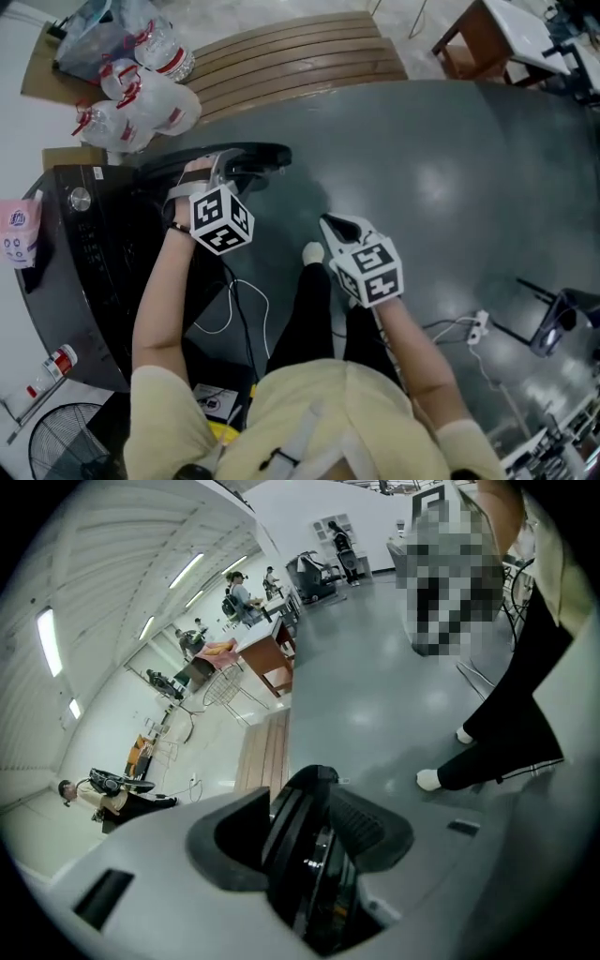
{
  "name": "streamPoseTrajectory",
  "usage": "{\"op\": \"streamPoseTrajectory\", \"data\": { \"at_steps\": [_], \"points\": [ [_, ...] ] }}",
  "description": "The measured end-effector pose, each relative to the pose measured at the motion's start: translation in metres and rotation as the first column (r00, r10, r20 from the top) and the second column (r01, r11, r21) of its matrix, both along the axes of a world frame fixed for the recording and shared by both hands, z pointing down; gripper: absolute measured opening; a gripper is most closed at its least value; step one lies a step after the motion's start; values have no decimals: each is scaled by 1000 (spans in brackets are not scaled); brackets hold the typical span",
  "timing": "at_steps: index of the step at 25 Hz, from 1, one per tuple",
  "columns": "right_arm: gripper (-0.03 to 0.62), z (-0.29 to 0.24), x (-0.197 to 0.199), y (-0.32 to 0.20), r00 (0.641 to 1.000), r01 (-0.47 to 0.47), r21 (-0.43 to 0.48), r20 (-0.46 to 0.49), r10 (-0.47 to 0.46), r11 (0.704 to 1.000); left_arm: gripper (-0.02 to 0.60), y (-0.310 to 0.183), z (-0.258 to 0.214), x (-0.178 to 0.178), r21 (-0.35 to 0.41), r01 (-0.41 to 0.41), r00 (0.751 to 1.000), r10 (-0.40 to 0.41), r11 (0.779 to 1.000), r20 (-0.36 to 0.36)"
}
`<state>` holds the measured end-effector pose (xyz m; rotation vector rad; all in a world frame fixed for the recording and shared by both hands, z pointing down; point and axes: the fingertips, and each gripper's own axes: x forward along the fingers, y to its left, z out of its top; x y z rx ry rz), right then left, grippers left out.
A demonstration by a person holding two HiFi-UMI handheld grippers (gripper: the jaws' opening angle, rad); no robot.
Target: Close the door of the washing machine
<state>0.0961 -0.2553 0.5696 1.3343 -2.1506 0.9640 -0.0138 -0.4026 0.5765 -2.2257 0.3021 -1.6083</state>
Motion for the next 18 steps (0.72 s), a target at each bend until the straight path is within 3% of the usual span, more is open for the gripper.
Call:
{"op": "streamPoseTrajectory", "data": {
  "at_steps": [10,18],
  "points": [
    [6,13,-4,16,1000,-11,-38,-5,11,999,183,-31,19,-8,-138,13,995,0,990,97],
    [6,12,1,28,999,-42,-52,-17,41,998,183,-46,40,-18,-181,60,985,-28,982,173]
  ]
}}
